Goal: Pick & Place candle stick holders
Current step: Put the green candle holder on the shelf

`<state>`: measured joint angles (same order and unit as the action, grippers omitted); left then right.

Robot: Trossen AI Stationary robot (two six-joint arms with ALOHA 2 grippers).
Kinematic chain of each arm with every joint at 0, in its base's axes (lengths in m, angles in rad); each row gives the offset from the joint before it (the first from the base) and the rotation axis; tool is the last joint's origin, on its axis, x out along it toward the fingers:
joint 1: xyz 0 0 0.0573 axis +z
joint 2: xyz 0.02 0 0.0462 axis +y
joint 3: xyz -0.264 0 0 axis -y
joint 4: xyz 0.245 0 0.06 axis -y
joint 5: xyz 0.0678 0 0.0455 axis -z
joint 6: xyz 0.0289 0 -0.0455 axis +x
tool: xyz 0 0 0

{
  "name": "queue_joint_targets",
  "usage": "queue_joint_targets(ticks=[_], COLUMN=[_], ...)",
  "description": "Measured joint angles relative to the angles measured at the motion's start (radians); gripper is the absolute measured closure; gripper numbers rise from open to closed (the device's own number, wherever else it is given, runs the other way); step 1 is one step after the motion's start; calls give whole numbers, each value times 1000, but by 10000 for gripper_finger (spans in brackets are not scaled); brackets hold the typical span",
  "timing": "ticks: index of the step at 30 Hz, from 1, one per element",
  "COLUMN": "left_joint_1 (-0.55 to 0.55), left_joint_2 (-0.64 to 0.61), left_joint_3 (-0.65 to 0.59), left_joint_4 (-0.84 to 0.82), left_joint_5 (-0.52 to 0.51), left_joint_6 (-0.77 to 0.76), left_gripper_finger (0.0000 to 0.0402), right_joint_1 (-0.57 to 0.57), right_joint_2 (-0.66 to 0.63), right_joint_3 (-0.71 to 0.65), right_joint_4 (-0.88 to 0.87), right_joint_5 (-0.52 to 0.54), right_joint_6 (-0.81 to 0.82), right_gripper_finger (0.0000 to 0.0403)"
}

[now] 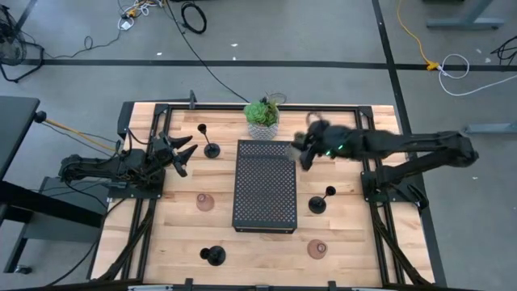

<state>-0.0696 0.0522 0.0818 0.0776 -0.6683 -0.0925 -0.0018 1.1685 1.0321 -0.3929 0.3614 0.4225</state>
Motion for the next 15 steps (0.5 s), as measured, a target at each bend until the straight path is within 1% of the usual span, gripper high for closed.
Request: queue_joint_targets(ticks=[2,4,8,12,15], left_joint_1=[0,0,0,0,0], left_joint_2=[0,0,0,0,0], left_joint_3=[0,0,0,0,0], left_joint_4=[0,0,0,-2,-2], left_joint_5=[0,0,0,0,0], left_joint_6=[2,2,-1,1,0], left_gripper_finger=[204,204,204,204,204], right_joint_1=[34,54,56,62,55], right_joint_2=[54,104,166,225,274], right_joint_3=[0,1,6,42,66], right_joint_4=[65,101,114,133,128], right_joint_5=[11,47,81,152,149], right_joint_6=[-1,2,45,40,32], right_gripper_finger=[294,294,294,294,294])
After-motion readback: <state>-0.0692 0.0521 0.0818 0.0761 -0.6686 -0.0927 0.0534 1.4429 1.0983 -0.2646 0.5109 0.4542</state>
